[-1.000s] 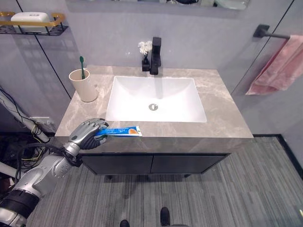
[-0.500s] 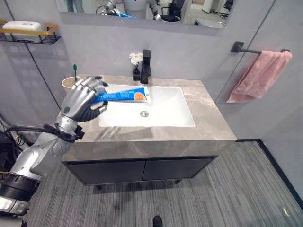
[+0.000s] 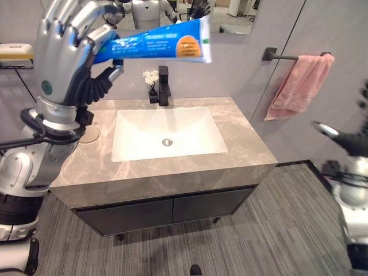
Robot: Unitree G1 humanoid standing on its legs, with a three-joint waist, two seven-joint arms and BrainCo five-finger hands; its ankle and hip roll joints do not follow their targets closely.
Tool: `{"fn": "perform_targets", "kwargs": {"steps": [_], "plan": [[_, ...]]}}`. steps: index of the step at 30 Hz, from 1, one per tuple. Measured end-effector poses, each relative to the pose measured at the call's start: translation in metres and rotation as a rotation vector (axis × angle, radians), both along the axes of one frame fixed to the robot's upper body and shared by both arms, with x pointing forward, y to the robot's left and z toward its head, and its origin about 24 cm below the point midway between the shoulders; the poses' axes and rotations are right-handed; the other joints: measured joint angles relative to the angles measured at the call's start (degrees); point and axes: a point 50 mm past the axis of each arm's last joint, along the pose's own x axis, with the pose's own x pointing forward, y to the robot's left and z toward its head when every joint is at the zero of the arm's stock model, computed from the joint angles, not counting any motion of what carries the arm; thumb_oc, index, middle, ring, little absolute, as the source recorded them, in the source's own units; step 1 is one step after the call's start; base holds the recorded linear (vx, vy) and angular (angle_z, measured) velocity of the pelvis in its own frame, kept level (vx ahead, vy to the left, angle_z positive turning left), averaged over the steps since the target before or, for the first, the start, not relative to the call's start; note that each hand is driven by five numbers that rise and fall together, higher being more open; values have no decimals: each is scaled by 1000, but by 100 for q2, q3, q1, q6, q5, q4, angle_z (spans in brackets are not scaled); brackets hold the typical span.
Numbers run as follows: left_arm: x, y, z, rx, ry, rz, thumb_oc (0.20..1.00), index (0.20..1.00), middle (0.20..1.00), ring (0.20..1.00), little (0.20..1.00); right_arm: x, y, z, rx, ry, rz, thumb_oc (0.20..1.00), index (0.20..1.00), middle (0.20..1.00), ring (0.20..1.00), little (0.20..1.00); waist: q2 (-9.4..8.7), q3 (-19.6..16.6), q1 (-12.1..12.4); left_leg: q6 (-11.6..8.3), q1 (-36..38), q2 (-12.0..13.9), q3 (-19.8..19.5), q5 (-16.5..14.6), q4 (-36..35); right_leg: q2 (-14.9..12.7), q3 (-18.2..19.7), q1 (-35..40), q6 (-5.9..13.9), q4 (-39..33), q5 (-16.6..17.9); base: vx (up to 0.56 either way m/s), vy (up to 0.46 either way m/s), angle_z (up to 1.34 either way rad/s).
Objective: Put brush and paste in cup on sink, flatten towel.
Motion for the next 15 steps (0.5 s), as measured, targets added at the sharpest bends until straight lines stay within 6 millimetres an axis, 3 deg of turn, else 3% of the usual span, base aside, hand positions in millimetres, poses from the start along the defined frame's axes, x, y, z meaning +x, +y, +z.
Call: {"fn": "perform_targets", "kwargs": {"steps": [2, 5, 6, 8, 15], "plan": [[5, -17, 0, -20, 16, -82, 200, 200, 200, 200, 200, 21, 39, -7, 124, 88, 277, 1000, 1000, 1000, 1000, 1000, 7, 3, 112, -17, -30, 2, -32, 15, 0, -2, -19, -17, -2, 5, 4, -23, -15, 6], [12, -34, -6, -75, 66, -174, 200, 200, 200, 200, 200, 42, 91, -23, 469, 190, 583, 1000, 1000, 1000, 1000, 1000, 17, -2, 198, -21, 12, 29, -82, 25, 2, 17, -91, 48, -27, 16, 6, -14, -8, 10], [11, -40, -7, -72, 74, -207, 200, 200, 200, 200, 200, 43, 121, -24, 531, 244, 750, 1000, 1000, 1000, 1000, 1000, 62, 28, 341, -25, -2, 31, -103, 28, 1, 10, -140, 45, -29, 17, -12, -16, -7, 11], [10, -41, -7, -68, 73, -211, 200, 200, 200, 200, 200, 38, 151, -23, 534, 277, 913, 1000, 1000, 1000, 1000, 1000, 111, 49, 484, -27, -11, 34, -201, 39, 3, 3, -200, 87, -36, 28, -11, -16, -7, 16], [12, -47, -12, -131, 97, -250, 200, 200, 200, 200, 200, 31, 203, 16, 580, 178, 1172, 1000, 1000, 1000, 1000, 1000, 122, 67, 706, -24, -16, 35, -385, 35, 4, -19, -392, 173, -44, 28, -96, 23, 4, 17]]}}
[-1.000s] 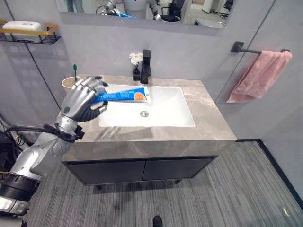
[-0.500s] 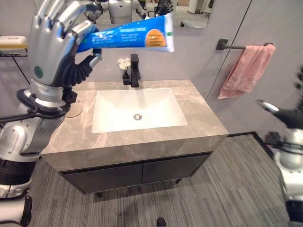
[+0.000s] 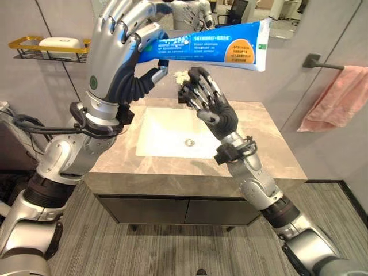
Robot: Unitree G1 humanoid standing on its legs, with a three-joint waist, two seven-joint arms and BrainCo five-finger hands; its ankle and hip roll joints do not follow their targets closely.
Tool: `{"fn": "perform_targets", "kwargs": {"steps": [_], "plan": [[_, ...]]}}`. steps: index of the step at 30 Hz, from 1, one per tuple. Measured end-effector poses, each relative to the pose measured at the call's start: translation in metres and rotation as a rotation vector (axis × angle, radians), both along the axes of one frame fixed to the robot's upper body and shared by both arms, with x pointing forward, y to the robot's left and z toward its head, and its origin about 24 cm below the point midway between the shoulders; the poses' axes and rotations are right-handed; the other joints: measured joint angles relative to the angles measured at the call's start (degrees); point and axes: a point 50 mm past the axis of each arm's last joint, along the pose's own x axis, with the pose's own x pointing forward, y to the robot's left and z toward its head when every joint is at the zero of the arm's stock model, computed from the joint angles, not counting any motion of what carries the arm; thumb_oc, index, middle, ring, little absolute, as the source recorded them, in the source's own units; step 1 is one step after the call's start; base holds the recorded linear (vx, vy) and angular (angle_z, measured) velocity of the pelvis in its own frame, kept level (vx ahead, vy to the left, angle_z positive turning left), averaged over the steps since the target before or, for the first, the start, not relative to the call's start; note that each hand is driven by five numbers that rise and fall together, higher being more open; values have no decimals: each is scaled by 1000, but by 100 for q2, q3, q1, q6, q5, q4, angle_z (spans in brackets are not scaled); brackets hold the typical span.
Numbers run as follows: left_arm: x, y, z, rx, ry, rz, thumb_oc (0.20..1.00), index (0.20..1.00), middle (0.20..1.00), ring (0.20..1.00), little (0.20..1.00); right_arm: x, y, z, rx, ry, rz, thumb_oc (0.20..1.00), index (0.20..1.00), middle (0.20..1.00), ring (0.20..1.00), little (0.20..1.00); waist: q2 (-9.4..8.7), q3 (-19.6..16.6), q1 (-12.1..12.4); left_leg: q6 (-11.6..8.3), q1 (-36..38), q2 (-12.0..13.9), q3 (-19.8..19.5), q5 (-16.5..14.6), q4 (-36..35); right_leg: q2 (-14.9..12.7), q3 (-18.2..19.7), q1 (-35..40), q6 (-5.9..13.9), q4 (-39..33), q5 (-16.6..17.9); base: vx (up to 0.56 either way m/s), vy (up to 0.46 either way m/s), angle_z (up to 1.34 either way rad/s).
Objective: Put brush and paste in cup on sink, flatten towel.
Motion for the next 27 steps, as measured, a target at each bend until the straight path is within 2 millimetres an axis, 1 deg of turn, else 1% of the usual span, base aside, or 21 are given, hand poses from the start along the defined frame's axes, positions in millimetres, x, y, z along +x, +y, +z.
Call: {"fn": "perform_targets", "kwargs": {"steps": [1, 2, 4, 6, 8, 11, 12, 17, 22, 25, 27], "plan": [[0, -1, -1, -6, 2, -6, 200, 200, 200, 200, 200, -1, 4, 7, 14, -24, 15, 1000, 1000, 1000, 1000, 1000, 15, 10, 26, 0, -5, 0, -26, 0, 0, -4, -38, 9, -4, 0, -4, 37, 15, 15], [0, -2, -1, -3, 2, -10, 200, 200, 200, 200, 200, -5, 7, 20, 30, -73, 34, 1000, 1000, 1000, 1000, 1000, 41, 27, 48, 0, -3, -2, -81, 0, 0, -11, -83, 38, 4, 0, -21, 29, 9, 20], [-1, -2, -3, -1, 6, -13, 200, 200, 200, 200, 200, -13, 6, 34, 75, -143, 46, 1000, 1000, 1000, 1000, 1000, 61, 37, 41, -1, 22, -3, -175, 0, 0, -21, -168, 104, 10, 0, -61, 31, 11, 23], [-1, -1, -3, -7, 3, -15, 200, 200, 200, 200, 200, -17, 4, 41, 108, -179, 49, 1000, 1000, 1000, 1000, 1000, 66, 41, 64, -1, 8, -1, -217, 0, -1, -27, -217, 112, 5, 0, -68, 28, 13, 14], [-1, 0, -8, -18, 15, -15, 200, 200, 200, 200, 200, -21, 3, 48, 153, -213, 50, 1000, 1000, 1000, 1000, 1000, 100, 63, 53, -1, 34, -6, -265, 1, 0, -33, -250, 166, -3, 0, -81, 23, 13, 11], [0, 1, -13, -24, 38, -16, 200, 200, 200, 200, 200, -23, 3, 52, 165, -232, 56, 1000, 1000, 1000, 1000, 1000, 116, 73, 95, -1, 32, -4, -286, 1, 0, -33, -270, 174, -3, 0, -87, 19, 10, 4], [-1, 1, -18, -36, 56, -25, 200, 200, 200, 200, 200, -27, 3, 55, 173, -249, 66, 1000, 1000, 1000, 1000, 1000, 124, 78, 113, -1, 30, -4, -291, 1, 0, -33, -274, 174, -4, 0, -88, 0, 0, 0], [-3, -1, -30, -66, 104, -69, 200, 200, 200, 200, 200, -33, 3, 63, 208, -286, 86, 1000, 1000, 1000, 1000, 1000, 123, 78, 129, -1, 29, -4, -296, 1, 0, -33, -285, 176, -12, 0, -95, 0, 0, 0], [-2, -1, -34, -69, 130, -78, 200, 200, 200, 200, 200, -35, 4, 64, 241, -271, 110, 1000, 1000, 1000, 1000, 1000, 123, 78, 130, -1, 26, -2, -312, 3, 0, -33, -308, 181, -15, 0, -99, 0, 0, 0], [-2, -6, -38, -79, 167, -109, 200, 200, 200, 200, 200, -35, 9, 65, 302, -240, 144, 1000, 1000, 1000, 1000, 1000, 123, 78, 139, -2, 24, -3, -326, 4, 0, -35, -335, 185, -18, 0, -101, 0, 0, 0], [-1, -8, -39, -90, 172, -117, 200, 200, 200, 200, 200, -35, 9, 65, 312, -241, 144, 1000, 1000, 1000, 1000, 1000, 123, 78, 144, -2, 22, -5, -326, 4, 0, -37, -336, 183, -17, 0, -102, 0, 0, 0]]}}
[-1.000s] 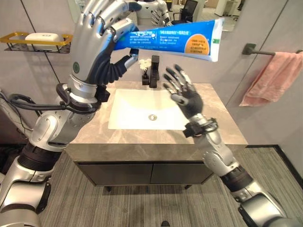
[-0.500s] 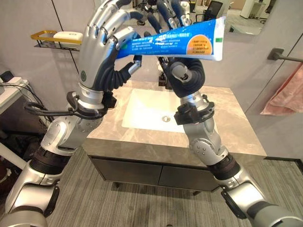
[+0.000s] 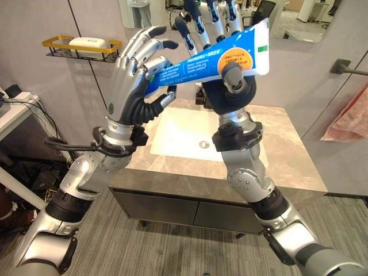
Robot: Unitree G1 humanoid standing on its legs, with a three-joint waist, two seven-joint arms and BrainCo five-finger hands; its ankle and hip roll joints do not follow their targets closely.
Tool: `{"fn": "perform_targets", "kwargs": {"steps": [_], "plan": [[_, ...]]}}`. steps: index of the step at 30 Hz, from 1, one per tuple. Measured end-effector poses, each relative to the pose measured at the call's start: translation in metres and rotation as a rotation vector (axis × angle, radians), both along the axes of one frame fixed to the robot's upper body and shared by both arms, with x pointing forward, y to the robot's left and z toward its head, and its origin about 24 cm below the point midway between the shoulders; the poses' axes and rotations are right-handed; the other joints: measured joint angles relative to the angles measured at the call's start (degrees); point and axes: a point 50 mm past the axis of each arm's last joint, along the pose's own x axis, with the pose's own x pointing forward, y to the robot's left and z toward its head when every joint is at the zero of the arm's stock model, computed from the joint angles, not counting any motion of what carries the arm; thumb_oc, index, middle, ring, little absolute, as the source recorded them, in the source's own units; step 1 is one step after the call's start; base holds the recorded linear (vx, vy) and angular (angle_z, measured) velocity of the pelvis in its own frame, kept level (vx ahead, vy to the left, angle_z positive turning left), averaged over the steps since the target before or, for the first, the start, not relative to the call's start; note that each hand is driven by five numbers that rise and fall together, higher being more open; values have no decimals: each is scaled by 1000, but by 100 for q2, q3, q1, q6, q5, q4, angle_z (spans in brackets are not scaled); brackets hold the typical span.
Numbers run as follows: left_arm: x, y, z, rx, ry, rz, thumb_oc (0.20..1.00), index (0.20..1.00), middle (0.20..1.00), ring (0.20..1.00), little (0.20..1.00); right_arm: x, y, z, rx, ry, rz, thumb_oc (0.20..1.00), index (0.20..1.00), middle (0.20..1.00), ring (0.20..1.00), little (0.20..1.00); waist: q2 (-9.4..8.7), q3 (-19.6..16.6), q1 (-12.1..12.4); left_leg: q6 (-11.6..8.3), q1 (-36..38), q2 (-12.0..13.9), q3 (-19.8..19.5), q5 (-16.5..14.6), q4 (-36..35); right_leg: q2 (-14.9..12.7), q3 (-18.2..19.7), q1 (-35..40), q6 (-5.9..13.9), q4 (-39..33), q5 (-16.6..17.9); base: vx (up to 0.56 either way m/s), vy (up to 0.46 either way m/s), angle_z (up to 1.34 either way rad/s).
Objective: Put brush and paste in cup on sink, flatten towel.
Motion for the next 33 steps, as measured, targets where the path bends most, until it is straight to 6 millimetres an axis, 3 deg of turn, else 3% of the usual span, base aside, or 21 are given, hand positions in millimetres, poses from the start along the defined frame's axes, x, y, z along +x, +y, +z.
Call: {"fn": "perform_targets", "kwargs": {"steps": [1, 2, 4, 6, 7, 18, 19, 20, 21, 22, 23, 26, 33], "plan": [[0, 0, -1, 1, 5, 0, 200, 200, 200, 200, 200, 0, 0, 0, 0, 0, 0, 890, 890, 890, 890, 890, 0, 0, 0, 0, 1, 0, 1, 0, 0, 0, 0, 1, 2, 0, -2, 0, 0, 0], [0, 0, -1, 0, 10, -1, 200, 200, 200, 200, 200, 0, 0, 0, 0, 0, 0, 595, 595, 595, 595, 595, 0, 0, 0, 0, 1, 0, 1, 0, 0, 0, 0, 1, 3, 0, -3, 0, 0, 0], [0, 0, -3, -9, 20, -8, 200, 200, 200, 200, 200, 0, 0, 0, 3, 1, 2, 470, 470, 470, 470, 470, 0, 0, 1, 0, 3, 1, 1, 0, 0, 1, 0, 1, 3, 0, -3, 0, 0, 0], [0, -1, -10, -32, 59, -32, 200, 200, 200, 200, 200, 0, 0, 0, 7, 7, 7, 228, 228, 228, 228, 228, -1, -1, 0, 0, 3, 1, 3, 0, 0, 1, 2, 1, 3, 0, -3, 0, 0, 0], [0, -1, -11, -31, 66, -35, 200, 200, 200, 200, 200, 0, 0, 0, 6, 9, 6, 200, 200, 200, 200, 200, -2, -2, 2, 0, 3, 1, 2, 0, 0, 2, 1, 1, 3, 0, -3, 0, 0, 0], [-1, -10, -28, -113, 198, -136, 200, 200, 200, 200, 200, 2, 0, -1, 9, 26, -4, 200, 200, 200, 200, 200, -19, -12, 10, 0, 9, 1, 5, 0, 0, 3, 4, 5, 3, 1, -3, 0, 0, 0], [-1, -10, -30, -131, 219, -153, 263, 263, 263, 263, 263, 2, 0, -2, 9, 30, -5, 200, 200, 200, 200, 200, -20, -13, 9, 1, 11, 1, 5, 0, 0, 4, 6, 6, 3, 1, -3, 0, 0, 0], [-2, -10, -33, -142, 243, -167, 426, 426, 426, 426, 426, 2, 0, -4, 8, 36, -4, 200, 200, 200, 200, 200, -24, -15, 10, 1, 10, 1, 5, 0, 0, 4, 5, 5, 3, 1, -3, 0, 0, 0], [-2, -10, -35, -162, 267, -186, 482, 482, 482, 482, 482, 2, 0, -6, 9, 42, -5, 200, 200, 200, 200, 200, -31, -15, 10, 1, 11, 1, 5, 0, 0, 4, 6, 7, 4, 1, -3, 0, 0, 0], [-2, -10, -40, -202, 306, -205, 918, 918, 918, 918, 918, 2, 0, -9, 6, 53, -3, 200, 200, 200, 200, 200, -40, -19, 10, 1, 6, 1, 6, 0, 0, 4, 6, 2, 5, 1, -4, 0, 0, 0], [-2, -9, -43, -215, 324, -208, 1000, 1000, 1000, 1000, 1000, 2, 0, -10, 4, 59, -3, 200, 200, 200, 200, 200, -48, -20, 8, 1, 7, 3, 7, 0, 0, 5, 8, 1, 5, 0, -5, 0, 0, 0], [-5, -2, -60, -257, 410, -198, 1000, 1000, 1000, 1000, 1000, 4, -5, -23, -9, 103, -35, 200, 200, 200, 200, 200, -111, -19, 26, 1, -10, 4, 0, -1, -1, 5, 2, -6, 10, 0, -9, -5, 22, 1], [-12, 21, -86, -345, 553, -158, 1000, 1000, 1000, 1000, 1000, 7, -15, -26, -60, 93, -107, 200, 200, 200, 200, 200, -218, 47, 171, 22, -39, -24, -50, -17, -2, -30, -59, -14, 20, 1, -46, 2, 54, 4]]}}
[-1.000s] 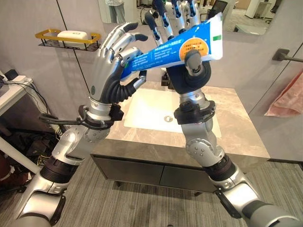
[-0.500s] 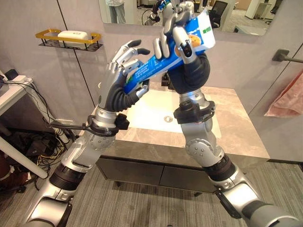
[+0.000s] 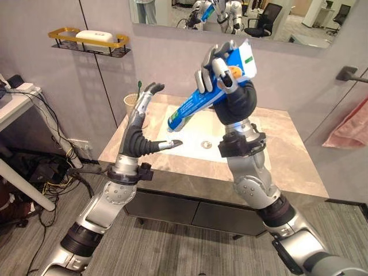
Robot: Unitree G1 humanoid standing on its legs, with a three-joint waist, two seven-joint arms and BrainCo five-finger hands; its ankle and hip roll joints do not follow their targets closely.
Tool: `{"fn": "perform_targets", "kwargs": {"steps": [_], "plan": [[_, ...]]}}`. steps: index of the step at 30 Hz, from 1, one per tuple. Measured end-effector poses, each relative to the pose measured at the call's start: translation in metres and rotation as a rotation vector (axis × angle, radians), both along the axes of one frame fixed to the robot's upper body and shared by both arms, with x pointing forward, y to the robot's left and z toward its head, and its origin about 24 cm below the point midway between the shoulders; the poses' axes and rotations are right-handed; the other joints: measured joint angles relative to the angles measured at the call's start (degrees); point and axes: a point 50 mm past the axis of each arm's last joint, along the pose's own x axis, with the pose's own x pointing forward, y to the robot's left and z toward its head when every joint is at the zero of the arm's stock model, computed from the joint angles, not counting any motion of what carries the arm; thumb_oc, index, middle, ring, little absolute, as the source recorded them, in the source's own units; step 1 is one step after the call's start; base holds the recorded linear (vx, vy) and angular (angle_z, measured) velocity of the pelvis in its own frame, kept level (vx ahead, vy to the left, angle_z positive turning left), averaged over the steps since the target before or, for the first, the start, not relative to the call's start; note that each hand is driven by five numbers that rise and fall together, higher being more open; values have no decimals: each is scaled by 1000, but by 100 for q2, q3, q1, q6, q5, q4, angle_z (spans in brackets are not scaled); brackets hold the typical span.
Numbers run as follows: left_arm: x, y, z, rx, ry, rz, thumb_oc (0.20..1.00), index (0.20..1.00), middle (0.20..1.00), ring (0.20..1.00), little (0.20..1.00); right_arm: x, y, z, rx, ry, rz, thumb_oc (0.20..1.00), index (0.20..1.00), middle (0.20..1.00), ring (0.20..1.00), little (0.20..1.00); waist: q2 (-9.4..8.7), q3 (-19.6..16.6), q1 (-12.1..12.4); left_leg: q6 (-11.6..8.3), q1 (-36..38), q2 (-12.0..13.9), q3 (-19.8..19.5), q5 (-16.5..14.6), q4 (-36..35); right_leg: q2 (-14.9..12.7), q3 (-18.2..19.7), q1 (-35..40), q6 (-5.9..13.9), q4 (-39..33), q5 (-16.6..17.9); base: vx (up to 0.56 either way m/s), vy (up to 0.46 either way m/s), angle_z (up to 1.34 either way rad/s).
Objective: Put brush and paste in cup on sink, flatten towel.
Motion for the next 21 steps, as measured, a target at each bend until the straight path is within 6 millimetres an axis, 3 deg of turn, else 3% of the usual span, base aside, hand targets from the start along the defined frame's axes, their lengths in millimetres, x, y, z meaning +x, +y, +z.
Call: {"fn": "perform_targets", "kwargs": {"steps": [6, 11, 15, 21], "plan": [[-13, 22, -24, -51, 134, 36, 1000, 1000, 1000, 1000, 1000, 2, -7, -10, -5, 38, -32, 200, 200, 200, 200, 200, -10, 64, 136, 50, -67, -86, -161, -29, 0, -90, -135, 13, 57, 2, -41, 3, 96, 14], [-25, 32, -49, -192, 299, -15, 1000, 1000, 1000, 1000, 1000, 8, -30, -7, -26, 22, -154, 200, 200, 200, 200, 200, -52, 402, 463, 141, -75, -246, -273, -34, 3, -223, -243, 63, 85, 6, -51, -15, 109, 13], [-29, 44, -52, -85, 359, -37, 1000, 1000, 1000, 1000, 1000, 12, -58, 2, -25, -1, -287, 200, 200, 200, 200, 200, -11, 539, 598, 223, -65, -334, -441, -44, 2, -346, -376, 134, 192, 98, -127, 1, 116, 22], [-34, 67, -70, 2, 469, 23, 1000, 1000, 1000, 1000, 1000, 13, -78, 14, 37, -23, -392, 200, 200, 200, 200, 200, 114, 640, 595, 398, -70, -539, -763, -43, 15, -630, -570, 79, 327, 549, -377, 2, 118, 32]]}}
